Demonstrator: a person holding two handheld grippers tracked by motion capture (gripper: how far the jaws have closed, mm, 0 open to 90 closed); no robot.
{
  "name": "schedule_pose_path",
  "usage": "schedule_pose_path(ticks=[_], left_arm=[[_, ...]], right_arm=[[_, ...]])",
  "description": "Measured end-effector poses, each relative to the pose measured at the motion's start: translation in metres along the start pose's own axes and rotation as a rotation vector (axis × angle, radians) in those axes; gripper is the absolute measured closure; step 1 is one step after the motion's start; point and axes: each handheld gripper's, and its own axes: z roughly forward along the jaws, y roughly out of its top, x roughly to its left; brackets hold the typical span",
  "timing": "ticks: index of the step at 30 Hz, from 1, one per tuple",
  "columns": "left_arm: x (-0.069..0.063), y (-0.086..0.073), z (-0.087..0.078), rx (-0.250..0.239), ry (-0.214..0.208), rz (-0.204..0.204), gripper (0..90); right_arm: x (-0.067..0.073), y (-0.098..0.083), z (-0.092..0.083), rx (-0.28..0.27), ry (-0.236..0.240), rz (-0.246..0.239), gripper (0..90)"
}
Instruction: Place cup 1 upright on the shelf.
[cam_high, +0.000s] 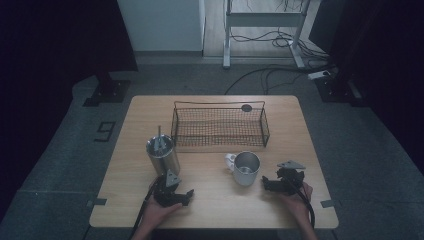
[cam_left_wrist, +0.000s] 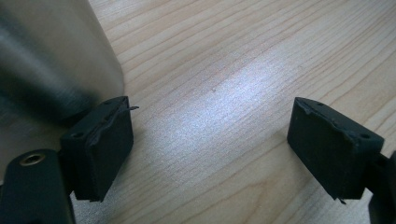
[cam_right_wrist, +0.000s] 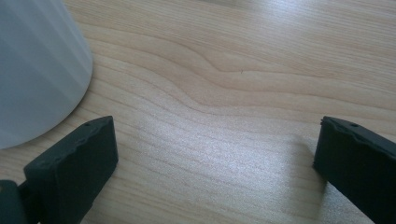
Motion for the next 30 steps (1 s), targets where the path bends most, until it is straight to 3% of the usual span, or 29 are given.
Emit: schedule_pose_path(ticks=[21,23,26,30], left_arm=[[0.000,-0.001,-0.001,-0.001,0.005,-0.003,15.4],[-0.001,-0.002,-0.003,-0.017,0.021,-0.002,16.0],[0.000,0.001,-0.008,-0.040,-0.009,-0.024,15.9],[-0.001,0.004,-0.018,-0.072,-0.015,-0.020,15.9]], right_arm=[[0.003,-0.007,-0.008,-0.005,-0.037,0.036,1.3],[0.003,-0.007,-0.008,-0.006,-0.037,0.036,1.5],[0.003,-0.007,-0.008,-0.006,-0.036,0.036,1.6],[0.003,-0.007,-0.008,-0.006,-0.036,0.036,1.6]])
